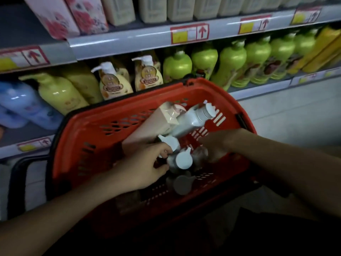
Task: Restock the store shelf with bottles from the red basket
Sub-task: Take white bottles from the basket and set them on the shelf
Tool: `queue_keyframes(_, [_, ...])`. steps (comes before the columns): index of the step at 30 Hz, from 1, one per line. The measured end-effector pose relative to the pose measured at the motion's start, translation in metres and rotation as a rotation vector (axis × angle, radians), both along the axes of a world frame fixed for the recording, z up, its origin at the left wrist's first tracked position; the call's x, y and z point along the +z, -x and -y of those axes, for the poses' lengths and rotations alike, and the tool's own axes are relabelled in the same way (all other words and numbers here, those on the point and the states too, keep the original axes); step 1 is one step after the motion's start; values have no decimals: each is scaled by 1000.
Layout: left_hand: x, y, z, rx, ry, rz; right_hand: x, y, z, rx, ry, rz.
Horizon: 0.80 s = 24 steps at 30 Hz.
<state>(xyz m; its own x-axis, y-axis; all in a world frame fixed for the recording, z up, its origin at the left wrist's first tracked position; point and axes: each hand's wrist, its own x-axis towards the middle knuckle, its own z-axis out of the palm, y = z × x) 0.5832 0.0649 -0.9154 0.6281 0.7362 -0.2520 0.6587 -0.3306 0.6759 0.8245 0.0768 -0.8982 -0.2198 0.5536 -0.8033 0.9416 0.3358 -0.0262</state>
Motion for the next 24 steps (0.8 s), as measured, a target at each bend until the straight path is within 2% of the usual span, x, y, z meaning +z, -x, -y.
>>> queue_keyframes(3, [-3,2,4,-48,2,-39,-9,-2,1,-29,-45,77])
queue_keyframes(7, [-4,4,8,-79,11,-100,-14,0,4,171,-193,175])
queue_keyframes(9, [-3,6,9,-74,0,-110,-11,0,0,184,-257,192])
queue_keyframes(13, [-3,8,9,-43,-7,-87,-4,9,-10,-74,-289,157])
queue_keyframes(17, [-6,4,6,18,-42,-8,37,12,-22,-391,-450,-43])
queue_keyframes(21, [1,-8,2,56,-68,105,97,9,-23,-607,-284,-254])
queue_keyframes(24, [9,-17,-2,56,-53,205,120,3,-27,-796,-312,-360])
